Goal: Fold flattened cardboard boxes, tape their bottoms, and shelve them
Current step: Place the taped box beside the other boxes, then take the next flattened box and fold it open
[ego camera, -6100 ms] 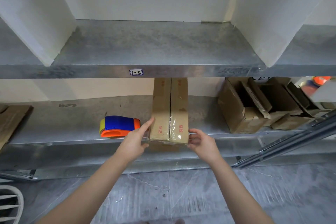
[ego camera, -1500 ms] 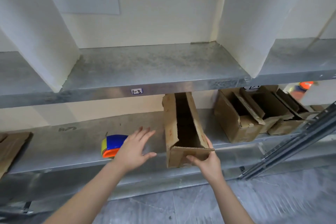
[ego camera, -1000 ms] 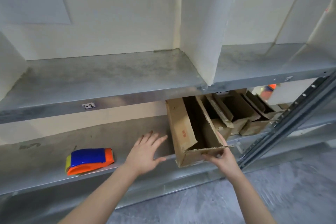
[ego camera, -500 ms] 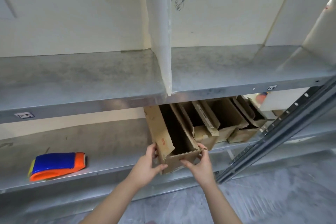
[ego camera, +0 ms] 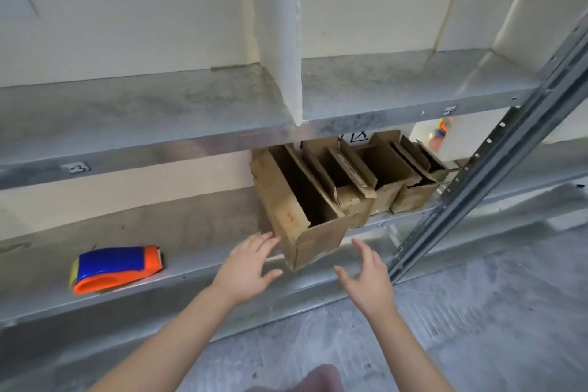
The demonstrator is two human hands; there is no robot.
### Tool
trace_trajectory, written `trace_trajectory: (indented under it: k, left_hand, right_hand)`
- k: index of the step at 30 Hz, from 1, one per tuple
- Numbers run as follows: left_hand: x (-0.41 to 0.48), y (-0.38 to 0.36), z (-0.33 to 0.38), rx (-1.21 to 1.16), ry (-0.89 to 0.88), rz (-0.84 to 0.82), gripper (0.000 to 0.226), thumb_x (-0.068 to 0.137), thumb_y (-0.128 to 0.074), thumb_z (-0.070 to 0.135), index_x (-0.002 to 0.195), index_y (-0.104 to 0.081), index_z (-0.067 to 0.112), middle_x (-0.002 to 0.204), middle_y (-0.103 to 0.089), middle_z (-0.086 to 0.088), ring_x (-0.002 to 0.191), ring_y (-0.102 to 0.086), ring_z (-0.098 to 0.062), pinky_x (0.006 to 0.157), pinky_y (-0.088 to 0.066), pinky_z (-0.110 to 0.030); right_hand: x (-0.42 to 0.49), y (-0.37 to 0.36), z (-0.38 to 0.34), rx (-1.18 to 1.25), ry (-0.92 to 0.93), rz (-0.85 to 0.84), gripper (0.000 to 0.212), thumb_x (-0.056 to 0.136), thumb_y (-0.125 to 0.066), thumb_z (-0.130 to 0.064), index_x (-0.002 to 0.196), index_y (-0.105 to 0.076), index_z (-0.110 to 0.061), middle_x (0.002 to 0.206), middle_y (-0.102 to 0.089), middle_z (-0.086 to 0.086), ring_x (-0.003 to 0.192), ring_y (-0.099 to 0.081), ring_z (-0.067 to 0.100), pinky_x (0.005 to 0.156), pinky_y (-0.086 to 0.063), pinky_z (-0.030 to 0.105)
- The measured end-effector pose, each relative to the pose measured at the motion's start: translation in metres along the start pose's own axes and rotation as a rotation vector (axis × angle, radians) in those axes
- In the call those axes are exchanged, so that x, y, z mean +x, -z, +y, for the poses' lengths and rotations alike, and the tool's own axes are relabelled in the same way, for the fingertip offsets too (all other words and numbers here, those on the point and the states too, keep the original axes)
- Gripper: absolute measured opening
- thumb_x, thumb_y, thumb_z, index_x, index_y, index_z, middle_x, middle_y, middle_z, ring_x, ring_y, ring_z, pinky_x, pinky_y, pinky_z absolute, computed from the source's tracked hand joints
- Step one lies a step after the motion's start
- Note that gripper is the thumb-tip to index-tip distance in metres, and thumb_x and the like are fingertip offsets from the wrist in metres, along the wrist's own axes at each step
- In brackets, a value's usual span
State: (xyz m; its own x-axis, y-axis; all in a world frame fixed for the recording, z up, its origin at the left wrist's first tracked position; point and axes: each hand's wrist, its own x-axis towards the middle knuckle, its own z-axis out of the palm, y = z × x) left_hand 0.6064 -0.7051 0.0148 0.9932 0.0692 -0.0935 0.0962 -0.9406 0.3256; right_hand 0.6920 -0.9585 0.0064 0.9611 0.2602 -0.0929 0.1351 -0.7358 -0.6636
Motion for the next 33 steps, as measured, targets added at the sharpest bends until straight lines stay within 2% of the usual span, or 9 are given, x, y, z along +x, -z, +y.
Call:
trace_trajectory:
  k: [2,5,7,10,12,16,18,24,33]
  left_hand:
    - [-0.015,0.007,0.001,0.125,-0.066,0.032,0.073,0.085,-0.03,0.063,0.148,-0.033,0.026,0.154,-0.033,-0.001,0.143,-0.028,-0.024,0.117,-0.014,-0.037]
    - [-0.036,0.015,0.005,0.298,-0.151,0.107,0.062,0.079,-0.06,0.052,0.133,-0.054,0.023,0.135,-0.057,-0.004,0.125,-0.053,-0.028,0.107,-0.034,-0.047]
    - [-0.049,0.022,0.007,0.365,-0.163,0.147,0.063,0.072,-0.074,0.047,0.128,-0.059,0.021,0.129,-0.061,-0.005,0.118,-0.059,-0.028,0.102,-0.041,-0.048]
    - [-0.079,0.037,0.009,0.372,-0.087,0.197,0.064,0.068,-0.08,0.042,0.126,-0.061,0.02,0.126,-0.063,-0.007,0.115,-0.06,-0.029,0.1,-0.044,-0.048]
    - [-0.101,0.048,0.003,0.348,-0.027,0.205,0.064,0.073,-0.077,0.039,0.13,-0.057,0.019,0.131,-0.059,-0.009,0.121,-0.056,-0.031,0.104,-0.04,-0.048]
    - [-0.15,0.065,-0.024,0.286,0.113,0.222,0.062,0.091,-0.057,0.041,0.146,-0.037,0.021,0.151,-0.037,-0.006,0.14,-0.031,-0.028,0.116,-0.018,-0.041]
    - [-0.177,0.072,-0.044,0.237,0.177,0.231,0.061,0.093,-0.055,0.042,0.147,-0.035,0.022,0.152,-0.035,-0.004,0.141,-0.029,-0.026,0.116,-0.018,-0.039]
    - [-0.269,0.103,-0.136,0.167,0.282,0.291,0.054,0.092,-0.056,0.04,0.141,-0.045,0.021,0.141,-0.049,-0.002,0.131,-0.042,-0.027,0.11,-0.027,-0.038]
    - [-0.429,0.156,-0.306,0.263,0.388,0.279,0.056,0.096,-0.049,0.04,0.147,-0.034,0.024,0.15,-0.037,0.001,0.139,-0.03,-0.021,0.113,-0.019,-0.034]
  right_hand:
    - [-0.017,0.003,-0.007,-0.098,0.088,0.018,0.066,0.087,-0.059,-0.049,0.145,-0.03,-0.036,0.144,-0.042,-0.007,0.134,-0.036,0.019,0.102,-0.041,0.037]
    - [-0.034,0.005,-0.027,-0.262,0.272,0.007,0.061,0.09,-0.05,-0.054,0.145,-0.03,-0.037,0.145,-0.04,-0.009,0.135,-0.032,0.017,0.104,-0.039,0.037]
    - [-0.044,0.002,-0.044,-0.361,0.374,-0.011,0.06,0.09,-0.047,-0.056,0.144,-0.033,-0.036,0.146,-0.04,-0.006,0.138,-0.031,0.019,0.105,-0.037,0.041]
    - [-0.059,-0.007,-0.074,-0.464,0.48,-0.077,0.062,0.09,-0.042,-0.056,0.146,-0.033,-0.033,0.151,-0.037,-0.001,0.143,-0.025,0.025,0.112,-0.027,0.045]
    - [-0.069,-0.019,-0.096,-0.5,0.526,-0.114,0.063,0.09,-0.038,-0.057,0.148,-0.032,-0.033,0.153,-0.033,0.001,0.145,-0.02,0.026,0.115,-0.023,0.045]
    - [-0.085,-0.052,-0.145,-0.524,0.6,-0.173,0.061,0.094,-0.039,-0.056,0.149,-0.027,-0.034,0.157,-0.028,0.001,0.147,-0.015,0.026,0.117,-0.019,0.046]
    - [-0.097,-0.072,-0.171,-0.534,0.625,-0.198,0.061,0.094,-0.041,-0.055,0.149,-0.026,-0.035,0.156,-0.028,0.001,0.147,-0.015,0.026,0.117,-0.02,0.047]
    - [-0.145,-0.151,-0.258,-0.501,0.727,-0.242,0.061,0.093,-0.045,-0.053,0.149,-0.029,-0.034,0.153,-0.032,-0.001,0.145,-0.019,0.026,0.115,-0.024,0.045]
    - [-0.249,-0.311,-0.415,-0.435,0.845,-0.287,0.058,0.093,-0.047,-0.05,0.147,-0.033,-0.032,0.149,-0.038,-0.001,0.141,-0.026,0.024,0.109,-0.033,0.042]
